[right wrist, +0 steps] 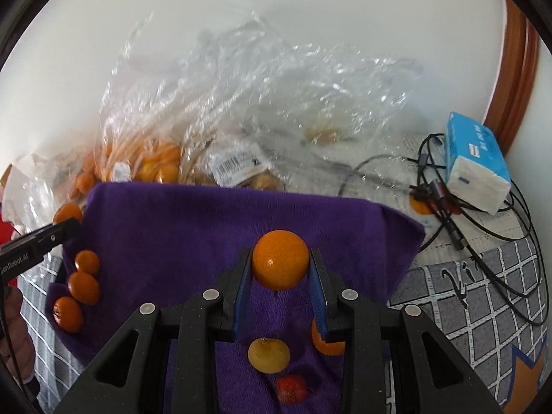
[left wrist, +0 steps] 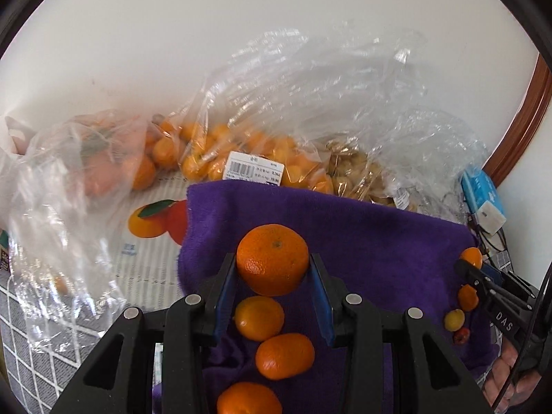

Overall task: Organize fruits
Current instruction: 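Carry the left tool's orange over the towel while the right tool carries its orange, then open the left tool onto the towel while the right tool releases its orange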

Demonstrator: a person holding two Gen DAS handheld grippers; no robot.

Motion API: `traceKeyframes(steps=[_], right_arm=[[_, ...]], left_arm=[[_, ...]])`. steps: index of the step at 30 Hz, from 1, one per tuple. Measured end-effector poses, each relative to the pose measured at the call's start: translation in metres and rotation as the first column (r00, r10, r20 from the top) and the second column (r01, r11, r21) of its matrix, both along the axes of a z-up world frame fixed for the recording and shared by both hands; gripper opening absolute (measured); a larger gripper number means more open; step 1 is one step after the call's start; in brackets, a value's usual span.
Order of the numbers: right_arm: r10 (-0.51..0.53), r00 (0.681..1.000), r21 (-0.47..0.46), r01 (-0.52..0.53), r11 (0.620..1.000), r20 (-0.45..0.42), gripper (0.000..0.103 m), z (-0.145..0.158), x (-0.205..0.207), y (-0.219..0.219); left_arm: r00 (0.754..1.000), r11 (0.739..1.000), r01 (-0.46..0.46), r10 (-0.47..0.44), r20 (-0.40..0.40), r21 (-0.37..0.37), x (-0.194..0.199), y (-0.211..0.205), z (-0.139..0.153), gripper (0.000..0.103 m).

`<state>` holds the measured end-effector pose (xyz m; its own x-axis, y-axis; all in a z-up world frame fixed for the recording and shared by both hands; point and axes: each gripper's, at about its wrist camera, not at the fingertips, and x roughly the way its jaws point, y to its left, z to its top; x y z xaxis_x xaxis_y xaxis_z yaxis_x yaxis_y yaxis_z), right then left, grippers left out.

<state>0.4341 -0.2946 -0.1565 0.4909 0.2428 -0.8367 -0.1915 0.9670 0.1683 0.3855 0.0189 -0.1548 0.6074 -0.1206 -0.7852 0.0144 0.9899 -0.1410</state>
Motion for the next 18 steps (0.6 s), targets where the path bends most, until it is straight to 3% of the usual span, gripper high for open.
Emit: traceKeyframes(steps=[8,18], right_arm=[[0.026,0.998,-0.069,-0.029,0.997,-0.052,0.031,-0.020,0.008,0.014],[0.014,0.996,-0.110,-0.024,0.994,-0.092,0.031,-0.028,0.013,0.015]], left_arm=[[0.999,0.995,0.021,-0.017,-0.045,0.094,0.021,-0.022,-0.019,0.039],[0.996,0.995,0.036,-0.027,-0.087,0.095,0.027,-0.021,-0.032,0.039]])
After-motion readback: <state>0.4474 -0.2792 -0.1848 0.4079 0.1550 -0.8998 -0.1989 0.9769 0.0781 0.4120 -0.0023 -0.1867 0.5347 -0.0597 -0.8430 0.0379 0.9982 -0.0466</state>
